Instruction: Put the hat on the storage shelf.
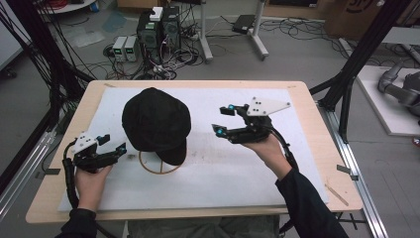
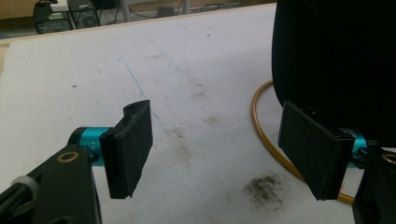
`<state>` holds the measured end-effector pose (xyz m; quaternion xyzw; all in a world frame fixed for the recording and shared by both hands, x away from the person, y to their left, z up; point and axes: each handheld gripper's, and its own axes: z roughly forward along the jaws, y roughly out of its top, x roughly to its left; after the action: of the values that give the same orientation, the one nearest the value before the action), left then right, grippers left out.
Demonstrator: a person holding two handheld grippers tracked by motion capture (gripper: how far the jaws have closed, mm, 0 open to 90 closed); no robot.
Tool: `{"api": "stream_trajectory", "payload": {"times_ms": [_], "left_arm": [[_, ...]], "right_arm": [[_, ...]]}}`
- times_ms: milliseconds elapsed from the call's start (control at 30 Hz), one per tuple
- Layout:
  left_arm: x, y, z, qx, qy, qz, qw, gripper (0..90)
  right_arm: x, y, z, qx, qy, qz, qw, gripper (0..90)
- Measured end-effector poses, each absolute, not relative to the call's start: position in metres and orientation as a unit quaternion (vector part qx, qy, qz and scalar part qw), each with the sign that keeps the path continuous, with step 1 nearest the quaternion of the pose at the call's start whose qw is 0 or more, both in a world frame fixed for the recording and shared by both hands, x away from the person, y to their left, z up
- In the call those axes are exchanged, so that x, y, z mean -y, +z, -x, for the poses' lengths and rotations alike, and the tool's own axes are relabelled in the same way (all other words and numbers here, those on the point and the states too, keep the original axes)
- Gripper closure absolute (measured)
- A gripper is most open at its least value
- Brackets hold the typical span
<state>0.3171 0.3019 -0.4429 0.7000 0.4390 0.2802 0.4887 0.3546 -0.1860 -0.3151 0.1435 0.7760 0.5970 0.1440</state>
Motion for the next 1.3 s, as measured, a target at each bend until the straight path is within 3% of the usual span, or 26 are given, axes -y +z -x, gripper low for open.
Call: {"api": "stream_trajectory", "payload": {"times_ms": [333,600,1000,1300], "left_arm": [[-0.300,-0.444,-0.317,-0.434,0.276,-0.701,0.494,25.2],[-0.298,-0.447,-0.318,-0.439,0.267,-0.699,0.497,24.5],[-0.294,-0.449,-0.322,-0.430,0.263,-0.708,0.495,24.4],[-0.290,-0.449,-0.324,-0.427,0.263,-0.711,0.493,24.3]], "right_arm": [[0.252,-0.368,-0.358,-0.768,0.553,-0.259,0.192,21.1],[0.293,-0.411,-0.365,-0.738,0.517,-0.372,0.224,21.1],[0.341,-0.437,-0.368,-0.672,0.521,-0.470,0.237,24.3],[0.346,-0.450,-0.373,-0.680,0.503,-0.489,0.215,23.3]]}}
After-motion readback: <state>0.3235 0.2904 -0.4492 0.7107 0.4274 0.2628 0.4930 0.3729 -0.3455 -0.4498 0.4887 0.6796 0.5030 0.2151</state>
